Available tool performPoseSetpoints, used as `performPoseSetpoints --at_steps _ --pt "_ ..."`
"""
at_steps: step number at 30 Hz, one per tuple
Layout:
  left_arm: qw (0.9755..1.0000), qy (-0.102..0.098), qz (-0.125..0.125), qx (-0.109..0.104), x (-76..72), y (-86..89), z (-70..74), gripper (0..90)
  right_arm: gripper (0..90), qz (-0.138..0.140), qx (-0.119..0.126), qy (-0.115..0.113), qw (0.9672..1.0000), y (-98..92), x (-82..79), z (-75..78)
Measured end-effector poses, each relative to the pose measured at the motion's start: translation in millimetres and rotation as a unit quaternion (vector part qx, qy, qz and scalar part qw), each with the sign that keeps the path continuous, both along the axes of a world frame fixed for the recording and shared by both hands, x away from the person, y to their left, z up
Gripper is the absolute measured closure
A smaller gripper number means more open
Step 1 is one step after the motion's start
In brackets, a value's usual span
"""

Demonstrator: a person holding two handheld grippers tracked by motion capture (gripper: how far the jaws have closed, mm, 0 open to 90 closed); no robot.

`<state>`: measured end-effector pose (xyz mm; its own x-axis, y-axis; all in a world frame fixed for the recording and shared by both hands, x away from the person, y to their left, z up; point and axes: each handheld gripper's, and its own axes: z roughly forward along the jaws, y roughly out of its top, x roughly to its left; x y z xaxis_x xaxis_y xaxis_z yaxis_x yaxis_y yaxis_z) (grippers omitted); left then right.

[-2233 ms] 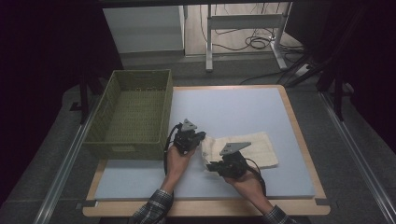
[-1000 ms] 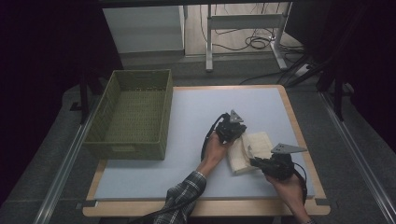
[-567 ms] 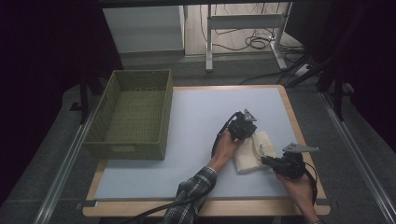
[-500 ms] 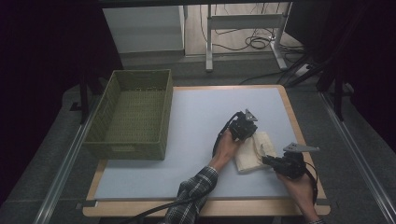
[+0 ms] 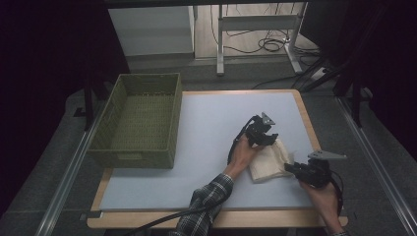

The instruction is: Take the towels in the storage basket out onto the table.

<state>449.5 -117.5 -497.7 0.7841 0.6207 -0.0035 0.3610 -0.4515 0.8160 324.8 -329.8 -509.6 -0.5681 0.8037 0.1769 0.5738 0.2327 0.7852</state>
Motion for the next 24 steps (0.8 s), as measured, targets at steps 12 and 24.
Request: performPoseSetpoints --at_steps 12,24 --pt "0.9994 0.017 0.028 0.008 -2.4 42.9 -2.8 29.4 61.4 -0.058 -0.028 0.009 0.9979 -47.6 -12.9 3.0" --pt "0.9944 0.049 0.09 0.026 -9.4 116.8 -17.9 18.7 65.5 -0.034 -0.035 -0.015 0.9987 -34.1 -19.0 40.0"
